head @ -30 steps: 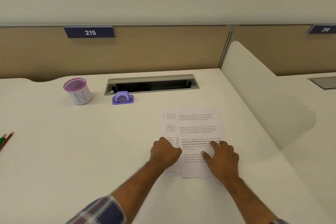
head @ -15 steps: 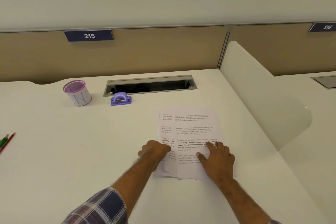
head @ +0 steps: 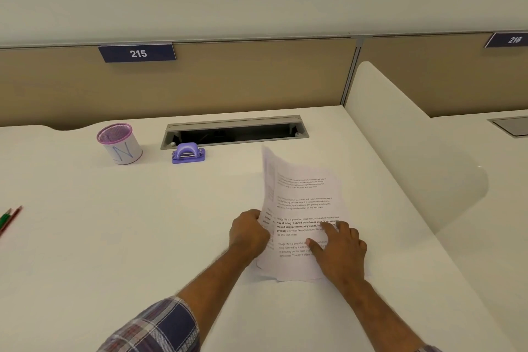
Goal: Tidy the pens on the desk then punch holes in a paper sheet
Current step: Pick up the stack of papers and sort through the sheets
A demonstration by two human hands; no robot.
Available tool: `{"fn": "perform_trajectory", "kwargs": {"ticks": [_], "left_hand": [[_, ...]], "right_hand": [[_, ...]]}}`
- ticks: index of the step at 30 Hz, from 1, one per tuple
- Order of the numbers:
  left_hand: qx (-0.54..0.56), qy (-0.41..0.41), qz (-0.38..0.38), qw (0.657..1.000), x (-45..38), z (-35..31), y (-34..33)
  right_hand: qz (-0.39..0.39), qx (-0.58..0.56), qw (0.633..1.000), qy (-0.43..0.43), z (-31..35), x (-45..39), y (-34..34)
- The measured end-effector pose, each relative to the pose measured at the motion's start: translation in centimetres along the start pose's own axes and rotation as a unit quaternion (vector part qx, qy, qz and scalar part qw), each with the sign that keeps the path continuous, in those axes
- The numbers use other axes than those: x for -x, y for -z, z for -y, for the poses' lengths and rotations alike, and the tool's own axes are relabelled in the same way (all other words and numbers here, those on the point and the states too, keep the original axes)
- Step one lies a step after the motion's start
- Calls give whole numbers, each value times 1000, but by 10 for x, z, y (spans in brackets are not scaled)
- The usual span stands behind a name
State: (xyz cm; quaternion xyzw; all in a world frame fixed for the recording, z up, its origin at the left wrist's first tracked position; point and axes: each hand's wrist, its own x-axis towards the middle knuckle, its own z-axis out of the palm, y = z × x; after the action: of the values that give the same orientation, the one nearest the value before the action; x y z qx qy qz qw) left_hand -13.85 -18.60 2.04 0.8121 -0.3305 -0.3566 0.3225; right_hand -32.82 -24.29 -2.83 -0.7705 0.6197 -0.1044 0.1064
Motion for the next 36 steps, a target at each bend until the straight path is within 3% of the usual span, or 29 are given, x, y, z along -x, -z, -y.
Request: {"fn": "perform_trajectory", "kwargs": {"ticks": [5, 10, 16, 18, 20, 23, 25, 30, 36], "left_hand": [[153, 22, 56, 986, -2, 4, -2], [176, 45, 45, 982, -3, 18, 0], [266, 19, 89, 960, 1, 32, 31], [305, 4, 122, 945, 4, 39, 47], [341, 1, 155, 927, 7, 46, 63], [365, 3, 199, 909, 10, 55, 83], [353, -5, 214, 911, 12, 58, 95], [273, -54, 225, 934, 11, 62, 134], [364, -113, 123, 916, 5, 42, 188]], "right_hand": [[5, -24, 1000, 9, 2, 6, -1], [25, -73, 996, 34, 2, 10, -1], [-5, -260, 964, -64, 6, -6, 13], [26, -387, 914, -118, 10, -15, 24], [96, -533, 826, -160, 15, -23, 36], [240, -663, 697, -131, 26, -26, 43], [288, -689, 658, -100, 38, -26, 43], [295, -679, 670, -44, 70, -31, 48], [264, -654, 707, 43, 115, -31, 70]]}}
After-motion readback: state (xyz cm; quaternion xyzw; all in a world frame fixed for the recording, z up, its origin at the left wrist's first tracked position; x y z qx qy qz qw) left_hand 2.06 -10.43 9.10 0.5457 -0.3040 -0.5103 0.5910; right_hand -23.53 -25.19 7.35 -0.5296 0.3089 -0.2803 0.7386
